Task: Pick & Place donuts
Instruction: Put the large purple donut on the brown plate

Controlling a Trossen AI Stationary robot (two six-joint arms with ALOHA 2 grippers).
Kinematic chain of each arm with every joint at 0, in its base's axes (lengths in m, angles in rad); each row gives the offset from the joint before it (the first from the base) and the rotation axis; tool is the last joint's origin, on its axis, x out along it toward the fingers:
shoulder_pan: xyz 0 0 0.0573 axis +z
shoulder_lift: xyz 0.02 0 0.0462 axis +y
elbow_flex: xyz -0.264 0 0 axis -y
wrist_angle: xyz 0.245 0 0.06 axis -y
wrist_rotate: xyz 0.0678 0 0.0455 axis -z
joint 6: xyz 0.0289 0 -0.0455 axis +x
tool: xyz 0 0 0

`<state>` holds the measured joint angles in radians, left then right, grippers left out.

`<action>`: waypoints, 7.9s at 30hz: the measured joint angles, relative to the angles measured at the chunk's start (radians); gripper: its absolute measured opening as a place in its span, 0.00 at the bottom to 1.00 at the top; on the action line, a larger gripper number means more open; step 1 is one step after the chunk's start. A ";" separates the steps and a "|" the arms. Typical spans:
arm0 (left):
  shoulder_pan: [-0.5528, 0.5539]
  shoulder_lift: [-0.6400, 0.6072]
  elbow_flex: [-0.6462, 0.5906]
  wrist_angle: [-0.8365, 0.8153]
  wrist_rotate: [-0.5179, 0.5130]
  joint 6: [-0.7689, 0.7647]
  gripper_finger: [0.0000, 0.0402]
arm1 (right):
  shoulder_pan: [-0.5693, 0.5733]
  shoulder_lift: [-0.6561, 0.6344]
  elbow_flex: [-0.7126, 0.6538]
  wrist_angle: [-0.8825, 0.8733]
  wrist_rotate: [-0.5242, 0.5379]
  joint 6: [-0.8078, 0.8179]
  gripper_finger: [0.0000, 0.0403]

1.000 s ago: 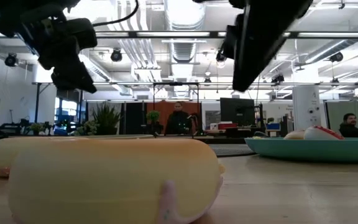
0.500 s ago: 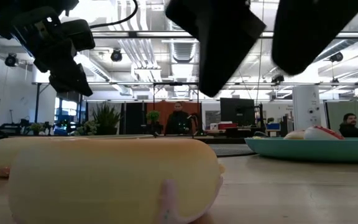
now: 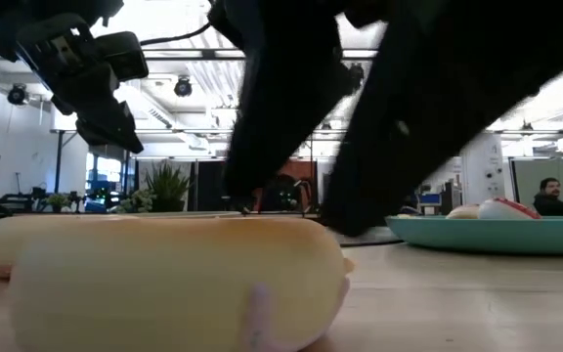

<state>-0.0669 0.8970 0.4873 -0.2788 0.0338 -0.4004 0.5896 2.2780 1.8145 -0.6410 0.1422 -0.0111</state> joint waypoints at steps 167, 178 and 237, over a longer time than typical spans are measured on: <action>-0.088 0.397 0.102 0.658 -0.715 0.192 0.43 | -0.458 -0.345 -0.724 1.405 0.715 1.770 0.04; -0.057 0.397 0.103 0.664 -0.708 0.242 0.43 | -0.460 -0.345 -0.724 1.406 0.696 1.769 0.04; -0.163 0.554 0.232 -0.250 -0.559 0.404 0.16 | -0.452 -1.132 -1.006 0.342 0.215 1.220 0.53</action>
<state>-0.2301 1.4514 0.7192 -0.5285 -0.5249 0.0039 0.1371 1.1458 0.8082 -0.2994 0.3569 1.2094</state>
